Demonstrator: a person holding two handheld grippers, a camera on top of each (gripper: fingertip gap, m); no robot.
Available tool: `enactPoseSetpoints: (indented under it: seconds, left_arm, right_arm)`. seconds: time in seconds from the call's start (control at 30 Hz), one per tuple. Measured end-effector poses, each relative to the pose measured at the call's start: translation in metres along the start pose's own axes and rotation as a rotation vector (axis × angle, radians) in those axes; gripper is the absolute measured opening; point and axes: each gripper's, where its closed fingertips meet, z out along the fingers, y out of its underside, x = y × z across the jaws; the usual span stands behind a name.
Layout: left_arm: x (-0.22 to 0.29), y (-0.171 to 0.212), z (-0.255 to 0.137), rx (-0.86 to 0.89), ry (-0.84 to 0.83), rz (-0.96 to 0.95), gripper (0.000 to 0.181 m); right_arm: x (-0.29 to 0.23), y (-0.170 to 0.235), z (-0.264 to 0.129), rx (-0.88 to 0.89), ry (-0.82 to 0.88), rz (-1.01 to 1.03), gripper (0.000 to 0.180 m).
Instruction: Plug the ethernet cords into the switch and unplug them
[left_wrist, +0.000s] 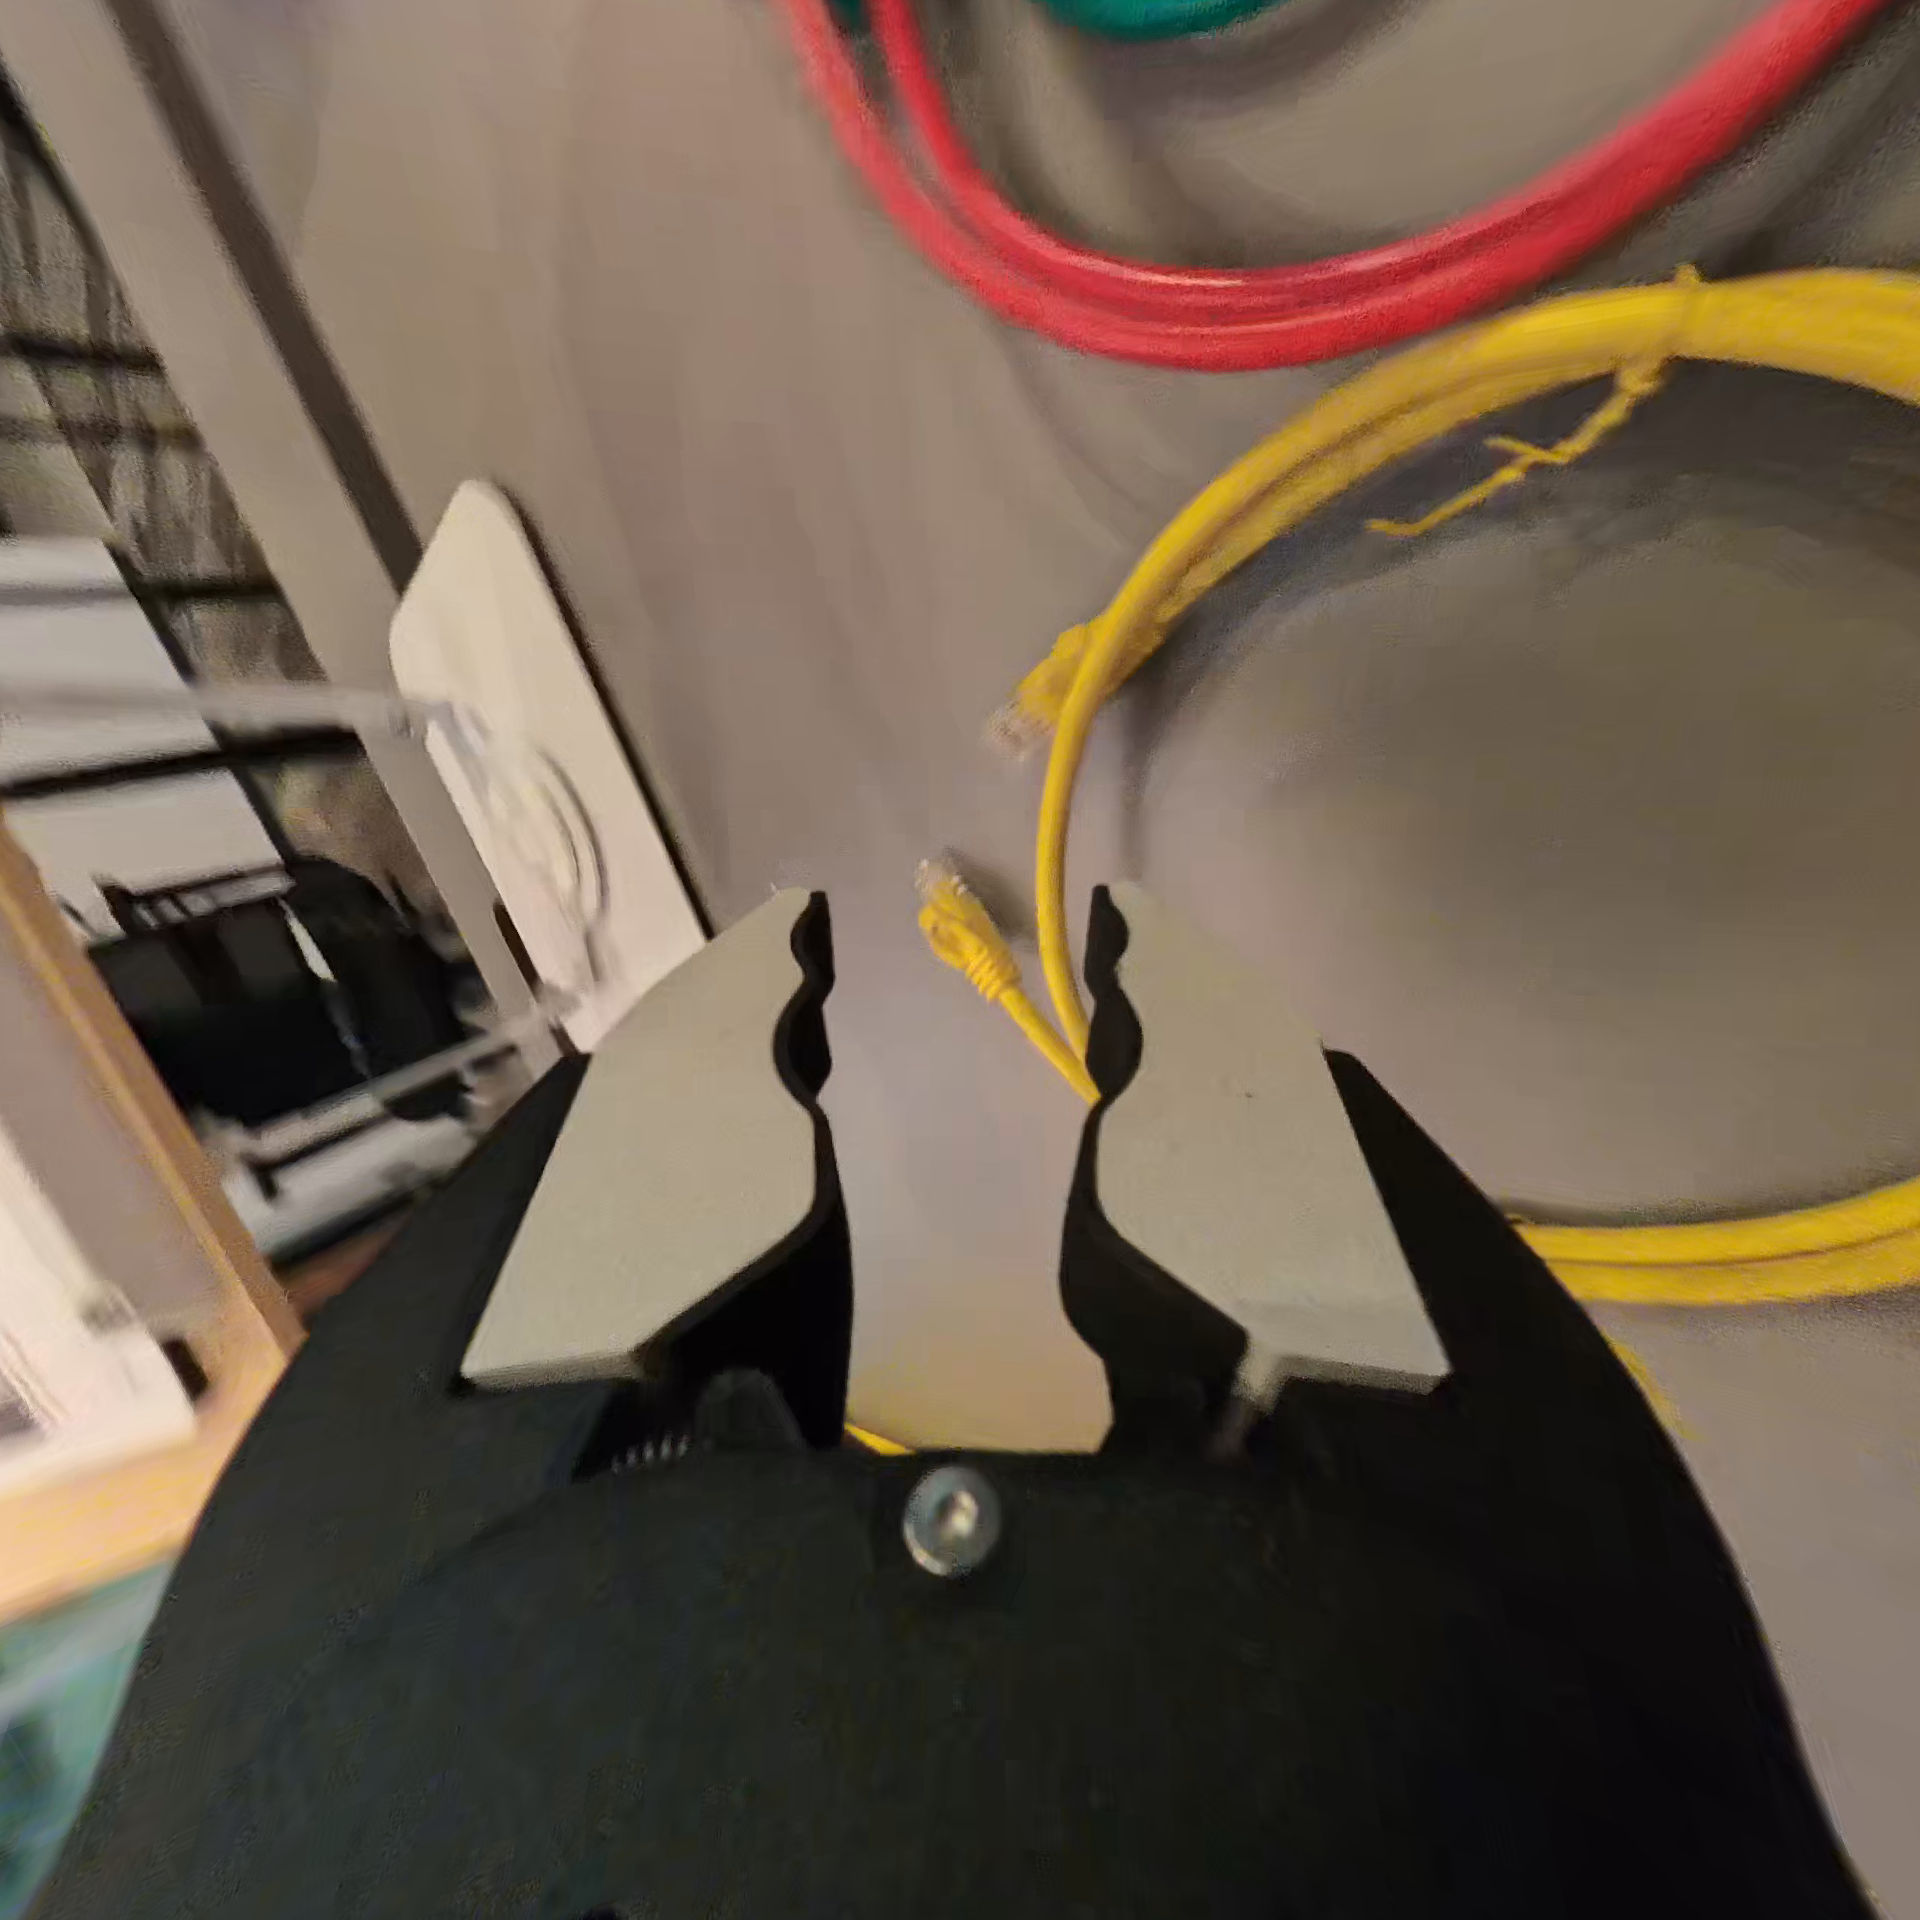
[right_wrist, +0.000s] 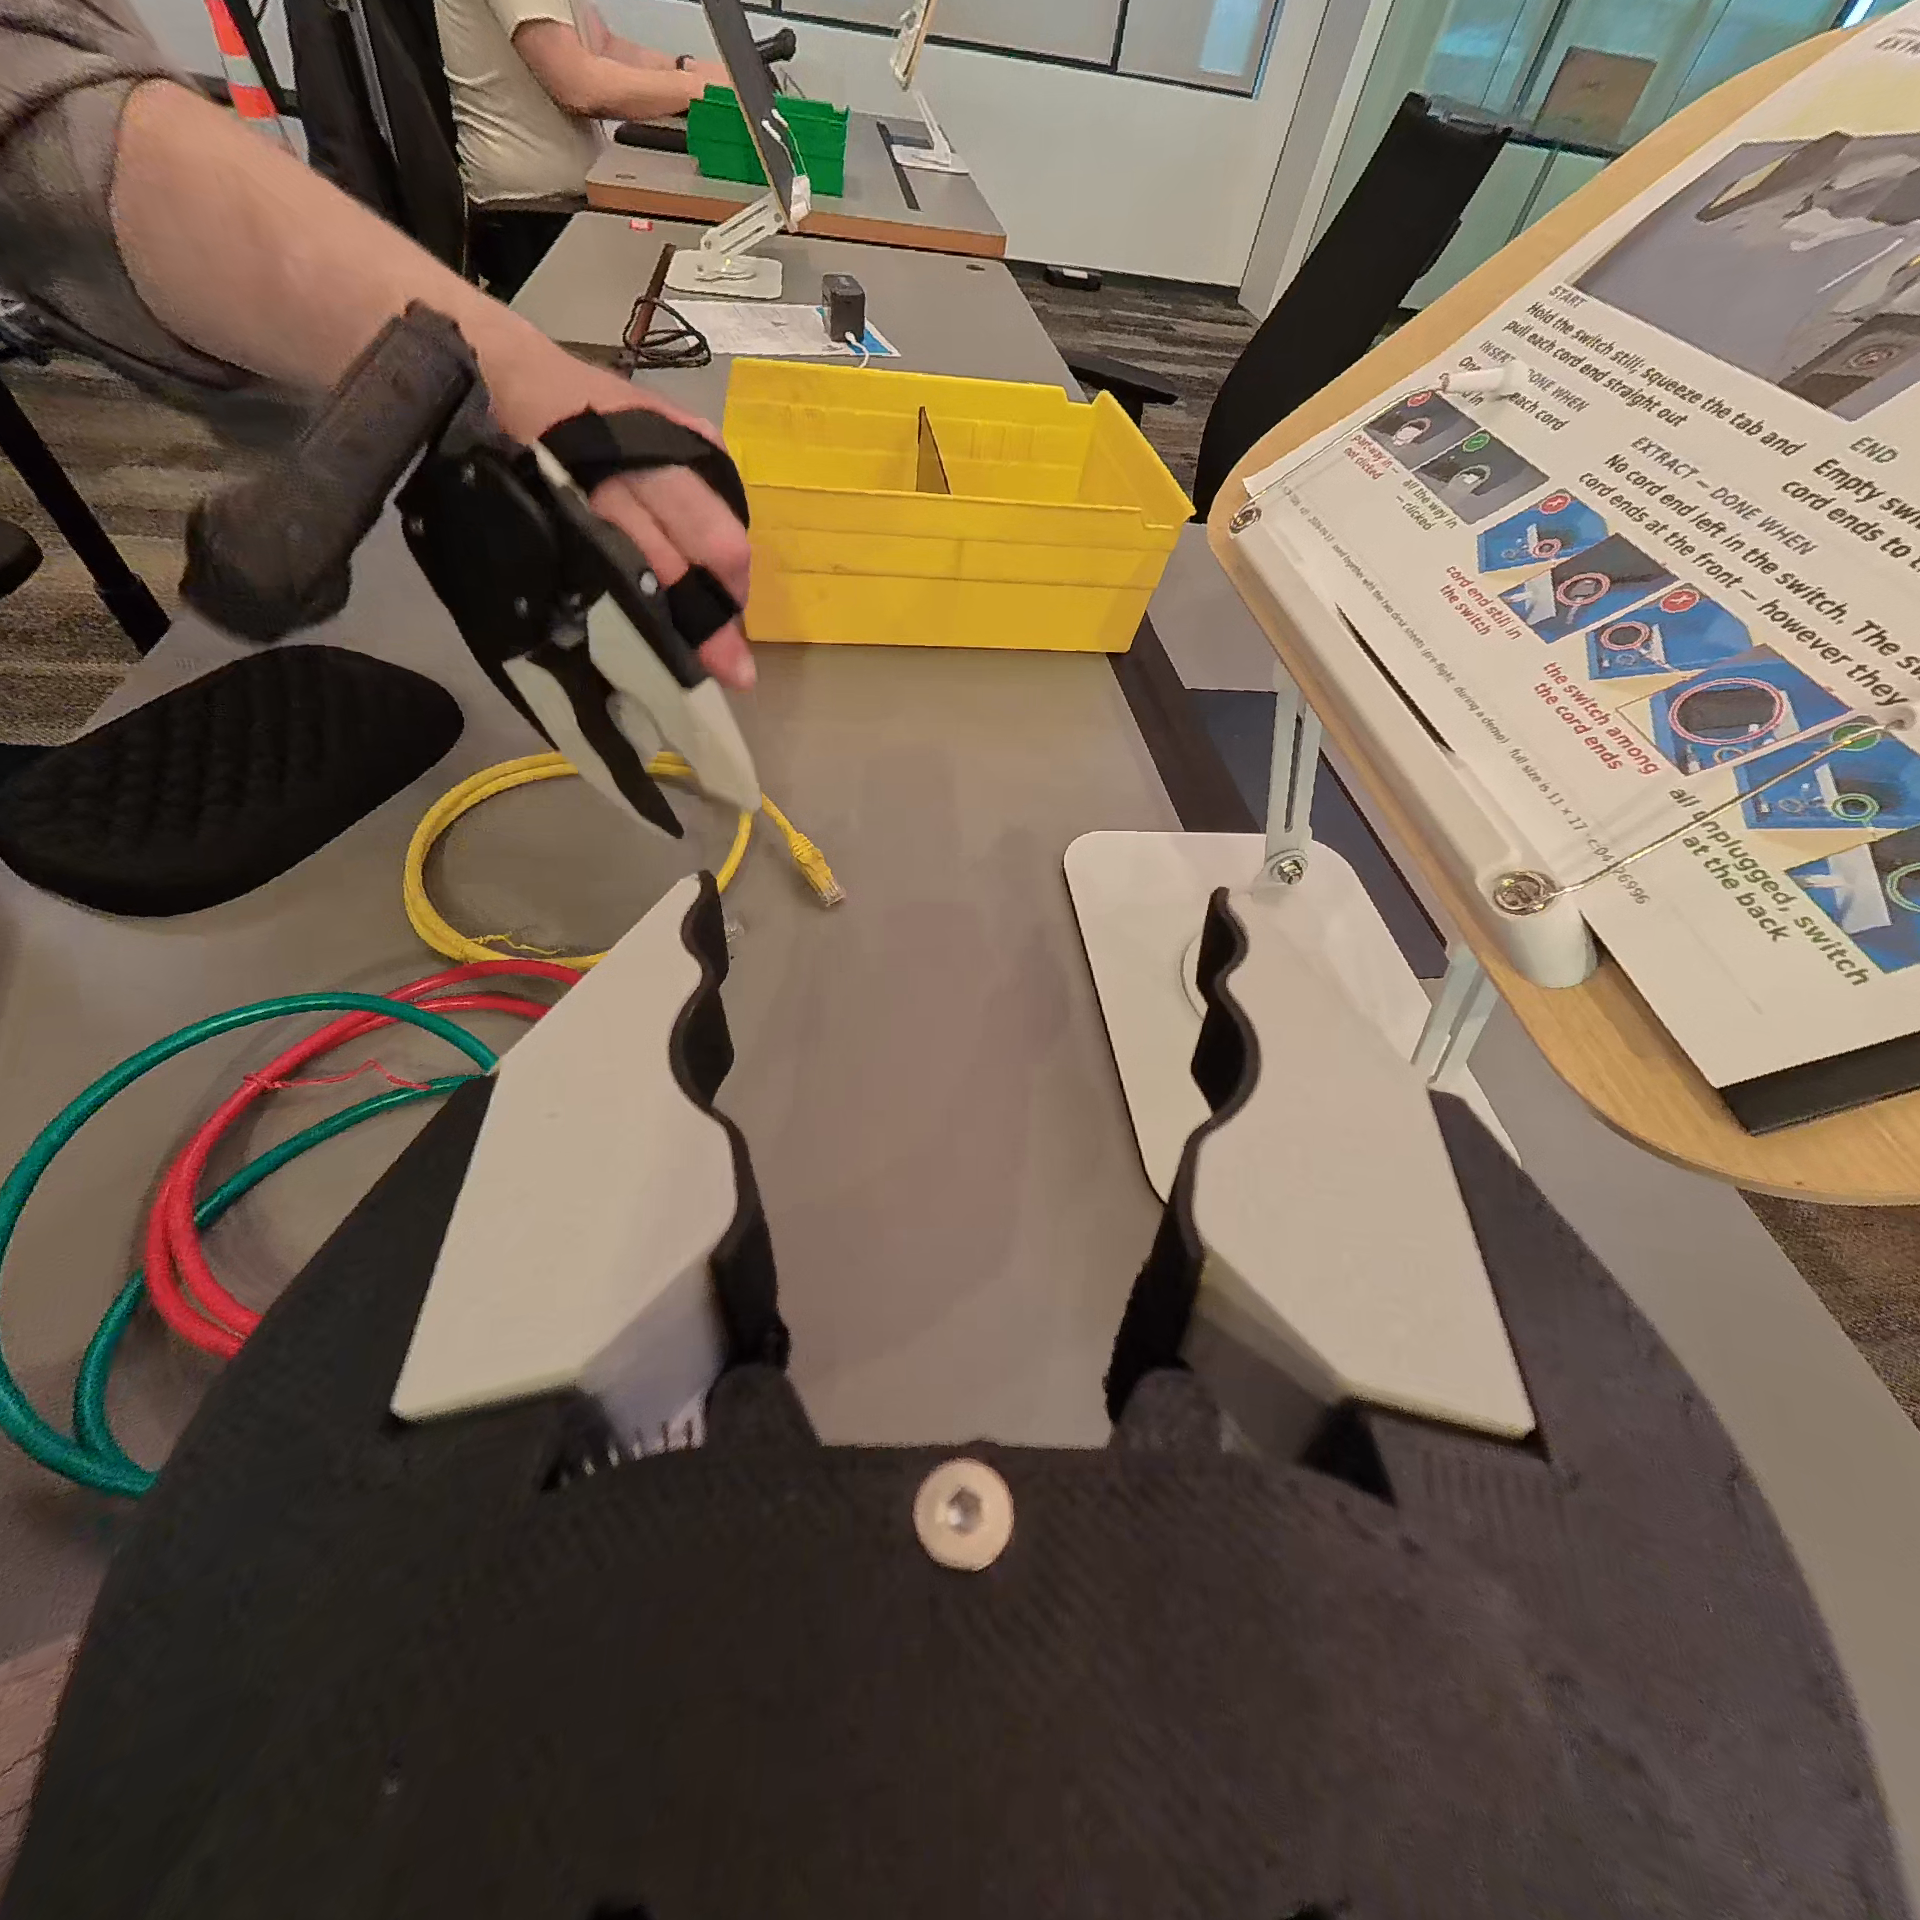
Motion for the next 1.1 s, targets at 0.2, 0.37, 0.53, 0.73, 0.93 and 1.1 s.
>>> enactPoseSetpoints:
  seconds: [0.2, 0.37, 0.53, 0.73, 0.93, 1.1]
  left_arm:
    - [-0.024, 0.024, -0.001, 0.071, 0.023, -0.676, 0.032]
    - [-0.01, 0.029, 0.028, 0.054, 0.181, -0.872, 0.034]
    - [0.008, 0.04, 0.04, 0.004, 0.262, -0.956, 0.029]
    - [0.022, 0.041, 0.044, 0.009, 0.335, -1.015, 0.012]
    - [0.007, 0.038, 0.031, 0.088, 0.283, -0.973, 0.012]
    - [-0.035, 0.013, -0.01, 0.259, 0.227, -0.927, 0.012]
  right_arm:
    - [-0.004, 0.0, 0.006, -0.002, -0.019, -0.002, 0.09]
    - [-0.011, -0.002, 0.016, -0.012, -0.045, -0.016, 0.09]
    - [-0.016, 0.001, 0.029, -0.028, -0.079, -0.017, 0.089]
    - [-0.03, 0.005, 0.052, -0.06, -0.134, -0.036, 0.086]
    - [-0.052, 0.01, 0.085, -0.111, -0.205, -0.088, 0.068]
    - [-0.072, 0.005, 0.108, -0.092, -0.263, -0.125, 0.044]
